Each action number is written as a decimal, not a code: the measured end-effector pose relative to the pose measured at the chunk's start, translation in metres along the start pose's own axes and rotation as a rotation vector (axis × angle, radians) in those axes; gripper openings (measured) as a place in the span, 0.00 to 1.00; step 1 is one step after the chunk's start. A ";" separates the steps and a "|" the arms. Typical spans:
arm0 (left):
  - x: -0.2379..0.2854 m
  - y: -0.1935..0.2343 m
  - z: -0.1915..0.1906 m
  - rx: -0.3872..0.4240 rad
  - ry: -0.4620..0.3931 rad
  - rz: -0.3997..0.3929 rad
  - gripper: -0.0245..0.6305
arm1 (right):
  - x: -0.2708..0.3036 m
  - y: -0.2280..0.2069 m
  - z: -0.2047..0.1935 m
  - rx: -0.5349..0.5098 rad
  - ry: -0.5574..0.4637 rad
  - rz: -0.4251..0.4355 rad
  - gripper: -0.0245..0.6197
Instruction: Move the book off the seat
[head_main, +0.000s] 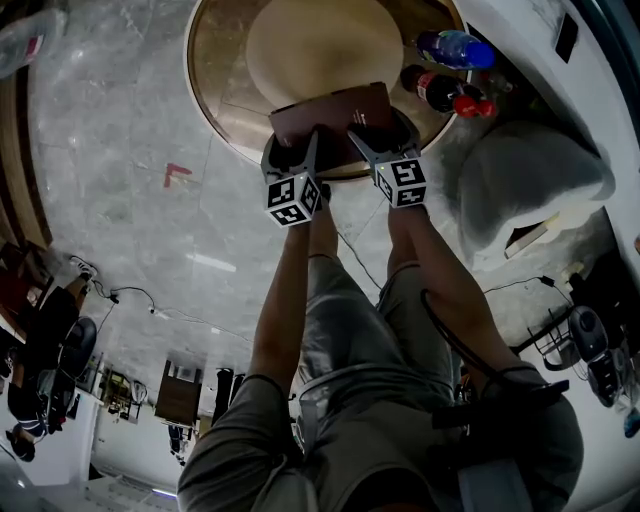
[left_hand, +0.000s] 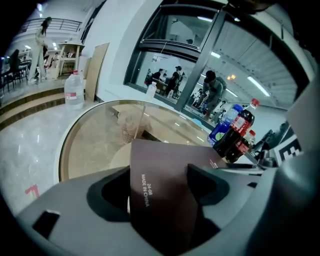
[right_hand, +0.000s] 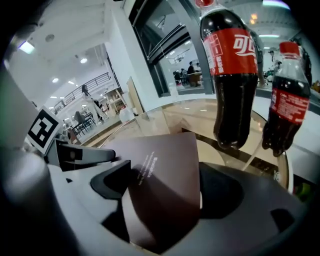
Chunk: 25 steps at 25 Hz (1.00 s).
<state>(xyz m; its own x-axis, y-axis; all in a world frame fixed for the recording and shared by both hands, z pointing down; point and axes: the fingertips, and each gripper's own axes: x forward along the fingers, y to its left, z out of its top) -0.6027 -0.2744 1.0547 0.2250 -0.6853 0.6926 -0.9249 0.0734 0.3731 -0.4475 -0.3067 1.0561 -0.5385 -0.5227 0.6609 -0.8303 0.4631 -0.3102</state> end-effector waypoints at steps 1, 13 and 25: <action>-0.001 0.000 -0.001 -0.001 -0.003 0.000 0.56 | -0.001 0.000 -0.001 0.001 -0.003 0.001 0.68; -0.032 -0.004 0.069 0.073 -0.117 0.098 0.56 | -0.029 0.014 0.059 -0.109 -0.042 -0.098 0.68; -0.160 -0.117 0.276 0.175 -0.389 0.005 0.56 | -0.153 0.099 0.280 -0.252 -0.269 -0.027 0.68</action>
<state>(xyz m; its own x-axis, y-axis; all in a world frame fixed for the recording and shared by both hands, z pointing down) -0.6145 -0.3737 0.7299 0.1192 -0.9102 0.3967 -0.9713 -0.0241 0.2365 -0.4876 -0.3813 0.7332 -0.5629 -0.6911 0.4533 -0.8014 0.5905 -0.0949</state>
